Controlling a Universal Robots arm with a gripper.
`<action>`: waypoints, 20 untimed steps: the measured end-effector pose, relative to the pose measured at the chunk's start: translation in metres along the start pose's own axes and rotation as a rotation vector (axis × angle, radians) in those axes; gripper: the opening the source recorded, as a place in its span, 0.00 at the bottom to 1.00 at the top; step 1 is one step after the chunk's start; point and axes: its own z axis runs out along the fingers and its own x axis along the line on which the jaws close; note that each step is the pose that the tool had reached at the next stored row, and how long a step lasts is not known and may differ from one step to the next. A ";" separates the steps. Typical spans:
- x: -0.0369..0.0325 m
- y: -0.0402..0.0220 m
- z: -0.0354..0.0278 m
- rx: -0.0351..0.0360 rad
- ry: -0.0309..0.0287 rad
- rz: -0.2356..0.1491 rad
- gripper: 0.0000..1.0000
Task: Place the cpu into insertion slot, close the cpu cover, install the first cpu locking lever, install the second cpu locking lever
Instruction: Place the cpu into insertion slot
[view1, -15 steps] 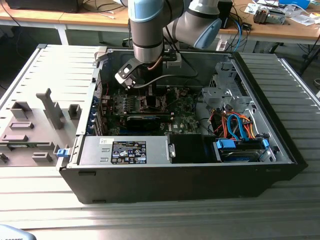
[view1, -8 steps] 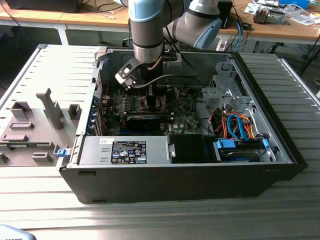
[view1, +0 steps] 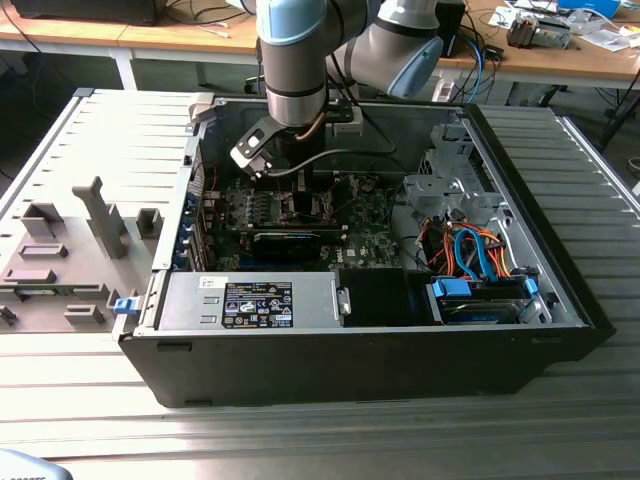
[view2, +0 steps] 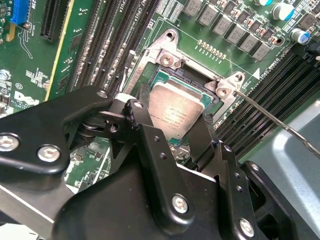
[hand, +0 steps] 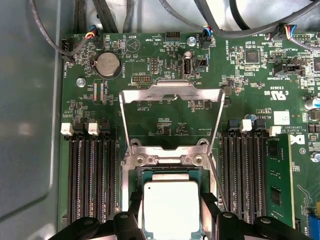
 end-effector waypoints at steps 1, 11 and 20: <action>0.0000 0.0000 0.0002 -0.0001 0.0001 0.000 0.54; 0.0001 0.0001 0.0005 -0.0004 0.0006 0.000 0.62; 0.0000 0.0014 -0.0152 -0.0003 0.0003 0.000 0.62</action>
